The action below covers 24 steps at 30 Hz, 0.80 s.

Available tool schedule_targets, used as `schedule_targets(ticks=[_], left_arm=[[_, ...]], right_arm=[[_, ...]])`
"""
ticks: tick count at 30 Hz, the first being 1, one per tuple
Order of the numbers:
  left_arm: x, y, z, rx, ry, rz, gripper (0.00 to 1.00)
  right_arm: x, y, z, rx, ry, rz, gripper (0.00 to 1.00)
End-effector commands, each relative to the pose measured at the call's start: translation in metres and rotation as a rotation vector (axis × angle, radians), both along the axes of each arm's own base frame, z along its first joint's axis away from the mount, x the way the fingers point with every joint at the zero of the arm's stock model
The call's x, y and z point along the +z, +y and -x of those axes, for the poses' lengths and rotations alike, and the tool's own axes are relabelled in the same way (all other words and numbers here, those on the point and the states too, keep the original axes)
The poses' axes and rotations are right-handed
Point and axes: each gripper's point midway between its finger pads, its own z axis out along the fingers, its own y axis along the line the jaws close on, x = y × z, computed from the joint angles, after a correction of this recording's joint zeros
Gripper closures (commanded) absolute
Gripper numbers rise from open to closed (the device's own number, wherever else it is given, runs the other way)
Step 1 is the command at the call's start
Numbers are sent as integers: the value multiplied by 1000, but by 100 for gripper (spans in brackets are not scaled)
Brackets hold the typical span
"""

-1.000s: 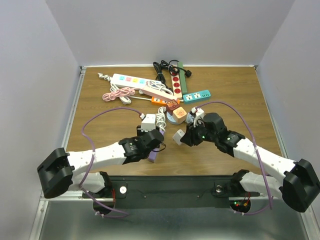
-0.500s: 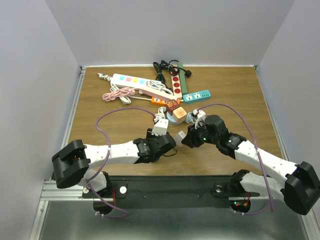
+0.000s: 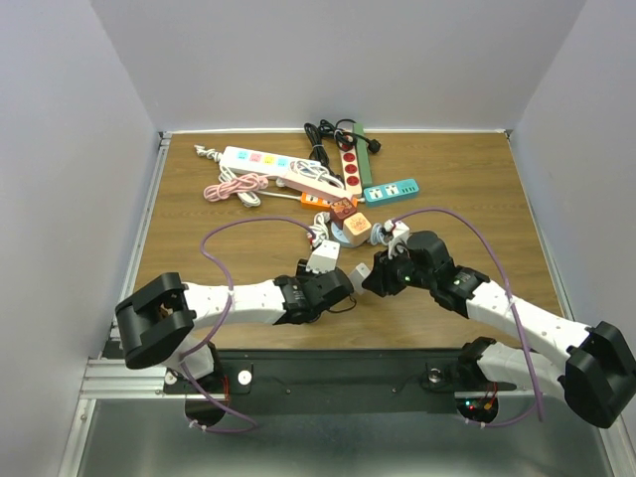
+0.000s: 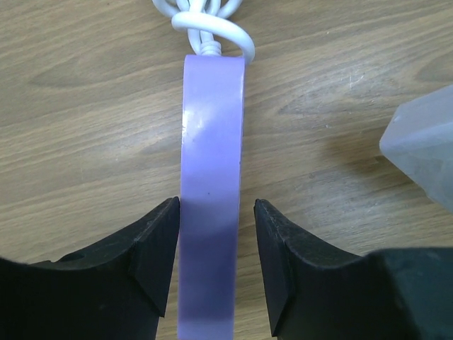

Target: Insert the plug

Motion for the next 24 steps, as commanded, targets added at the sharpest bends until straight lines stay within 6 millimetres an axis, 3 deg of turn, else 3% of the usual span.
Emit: schedule_targets(ticks=[1,4,7,10,12,14,15,16,17,21,24], left_arm=[[-9,1,2,10,16,-28,50],[-25,8,7,16,46,-73,59],[-39,12,15,7,88,-59,79],[-36,2,18,-23,111,39,91],[-35,-2,17,-46,155,163,93],[-41,6,13,-47,174,238,100],[-36,14,4,-30,185,289,100],[-37,13,10,-59,198,311,100],[-37,21,1,-29,197,343,100],[-40,32,-2,-23,220,418,100],[-51,36,-3,-12,268,425,100]], right_arm=[[21,8,-10,2,-84,-54,100],[20,8,-10,2,-84,-53,100],[18,11,-7,35,-80,-55,100],[14,14,-5,67,-74,-45,100],[11,17,-5,97,-75,-39,100],[13,20,-8,112,-86,-38,100],[15,22,-9,118,-86,-40,100],[13,23,-9,121,-83,-35,100],[16,28,-15,123,-102,-49,100],[19,38,-25,137,-112,-54,100],[33,48,-33,152,-157,-98,100]])
